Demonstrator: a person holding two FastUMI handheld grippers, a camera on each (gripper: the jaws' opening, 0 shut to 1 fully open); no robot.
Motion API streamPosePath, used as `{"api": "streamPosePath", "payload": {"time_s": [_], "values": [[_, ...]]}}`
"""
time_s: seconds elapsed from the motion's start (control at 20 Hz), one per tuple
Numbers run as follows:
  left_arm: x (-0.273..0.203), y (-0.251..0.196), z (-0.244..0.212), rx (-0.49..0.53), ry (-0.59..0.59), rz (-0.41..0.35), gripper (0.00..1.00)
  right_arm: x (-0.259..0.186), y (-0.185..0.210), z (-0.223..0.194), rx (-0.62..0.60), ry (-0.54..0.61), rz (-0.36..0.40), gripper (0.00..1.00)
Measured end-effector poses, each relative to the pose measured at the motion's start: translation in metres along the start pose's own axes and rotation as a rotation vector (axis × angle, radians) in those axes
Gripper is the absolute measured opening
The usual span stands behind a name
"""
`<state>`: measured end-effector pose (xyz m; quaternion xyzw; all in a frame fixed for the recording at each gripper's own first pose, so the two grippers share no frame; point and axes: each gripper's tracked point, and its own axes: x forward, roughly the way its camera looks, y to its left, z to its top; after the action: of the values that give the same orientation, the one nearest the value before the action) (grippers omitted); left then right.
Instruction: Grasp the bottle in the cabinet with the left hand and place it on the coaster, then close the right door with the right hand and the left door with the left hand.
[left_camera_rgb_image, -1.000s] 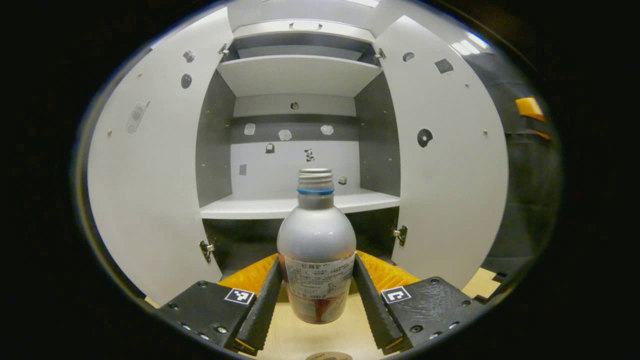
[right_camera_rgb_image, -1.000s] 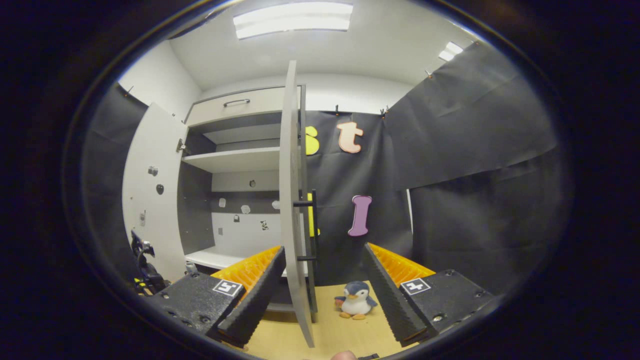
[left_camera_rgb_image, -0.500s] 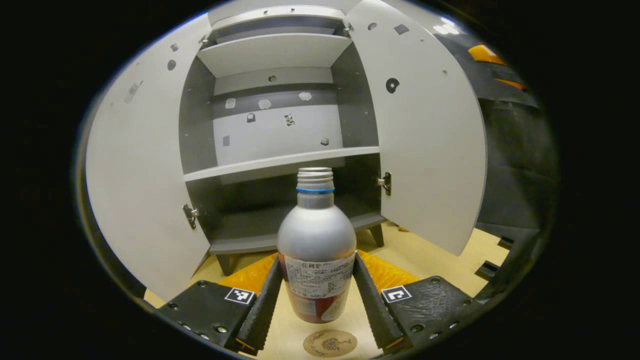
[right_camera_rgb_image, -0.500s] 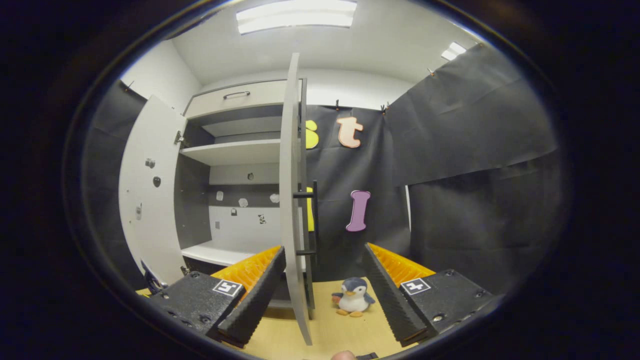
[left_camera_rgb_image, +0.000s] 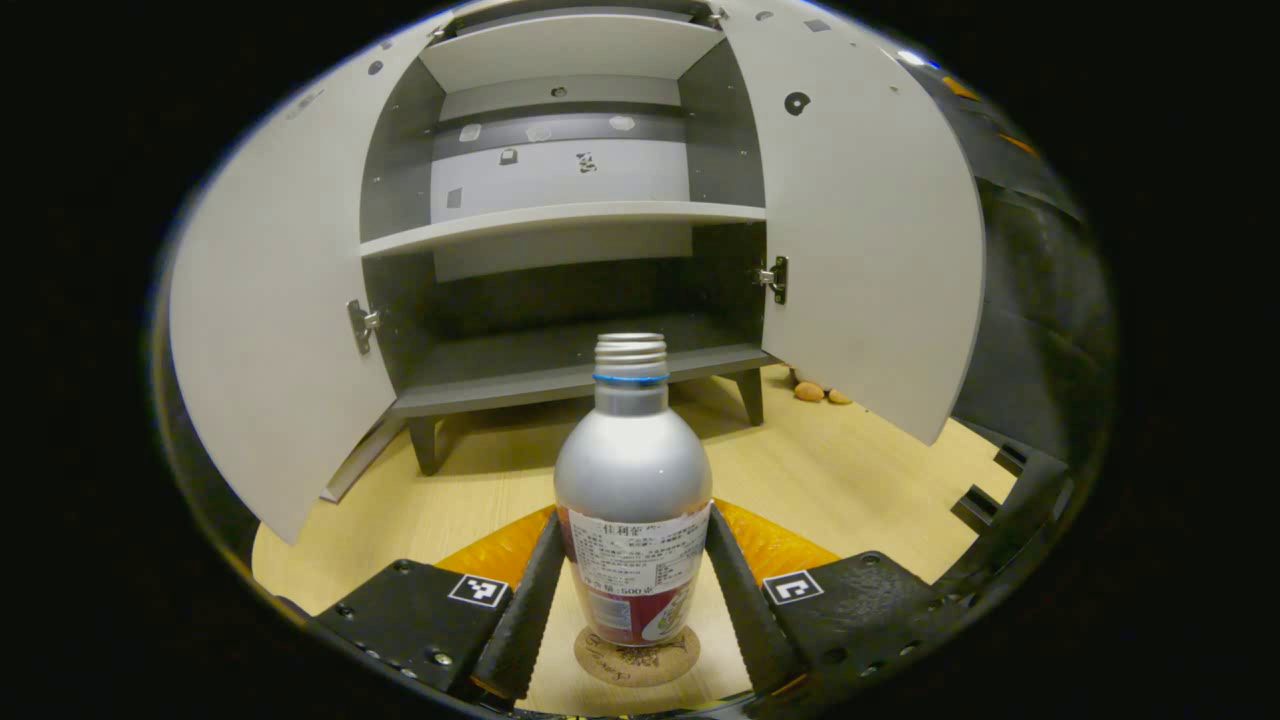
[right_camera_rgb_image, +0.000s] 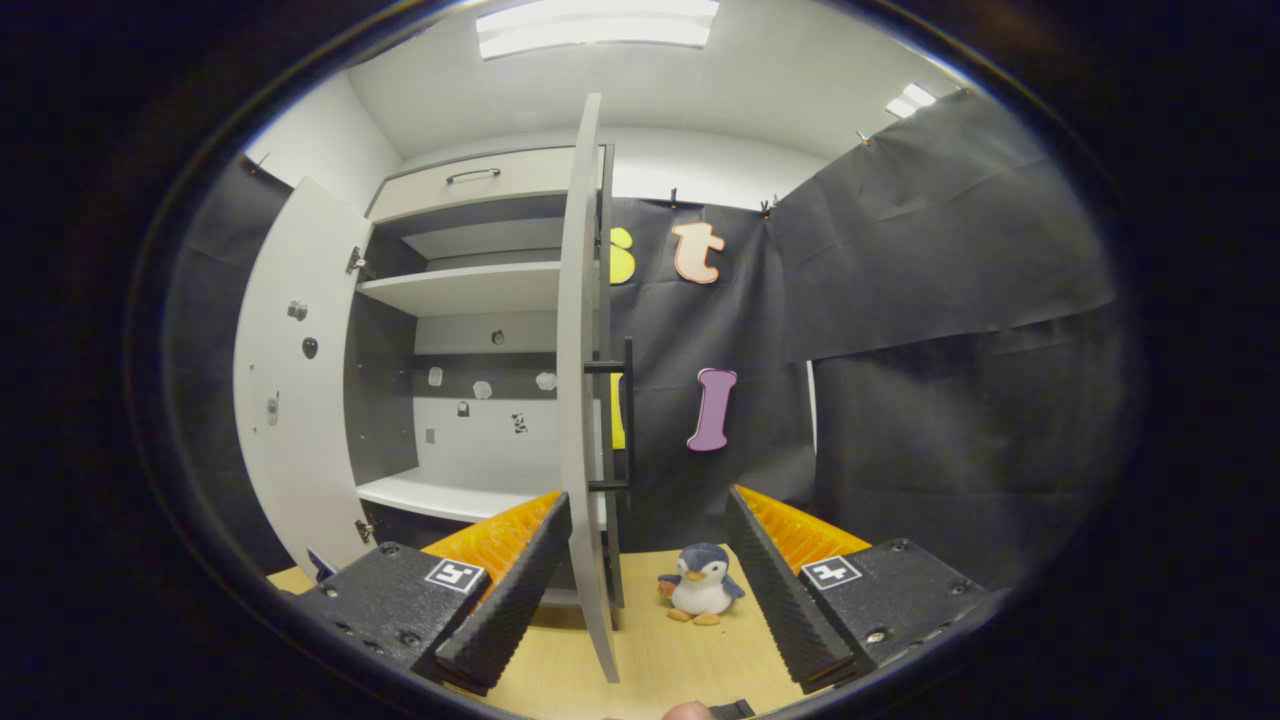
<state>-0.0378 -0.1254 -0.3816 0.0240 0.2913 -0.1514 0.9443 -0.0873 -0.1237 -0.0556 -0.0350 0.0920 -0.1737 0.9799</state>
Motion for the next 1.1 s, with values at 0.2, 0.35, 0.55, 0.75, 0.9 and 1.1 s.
{"api": "streamPosePath", "payload": {"time_s": [0.2, 0.35, 0.55, 0.75, 0.9, 1.1], "values": [[0.005, 0.0, -0.019, 0.006, 0.04, -0.007, 0.78, 0.003, 0.001, -0.005, -0.006, 0.017, -0.002, 1.0], [0.006, -0.002, -0.029, 0.004, 0.056, -0.016, 0.78, 0.003, 0.001, -0.008, -0.013, 0.024, -0.003, 1.0], [0.006, 0.002, -0.037, 0.005, 0.076, -0.005, 0.82, 0.003, 0.002, -0.018, -0.024, 0.043, -0.009, 0.99], [0.003, 0.004, -0.04, 0.006, 0.08, -0.013, 0.78, 0.002, 0.002, -0.02, -0.022, 0.048, -0.011, 1.0], [-0.003, 0.009, -0.044, 0.022, 0.1, 0.01, 0.79, 0.001, 0.001, -0.018, -0.02, 0.041, -0.017, 0.99], [-0.011, 0.009, -0.049, 0.03, 0.119, 0.017, 0.81, 0.001, 0.002, -0.019, -0.018, 0.045, -0.015, 0.99]]}}
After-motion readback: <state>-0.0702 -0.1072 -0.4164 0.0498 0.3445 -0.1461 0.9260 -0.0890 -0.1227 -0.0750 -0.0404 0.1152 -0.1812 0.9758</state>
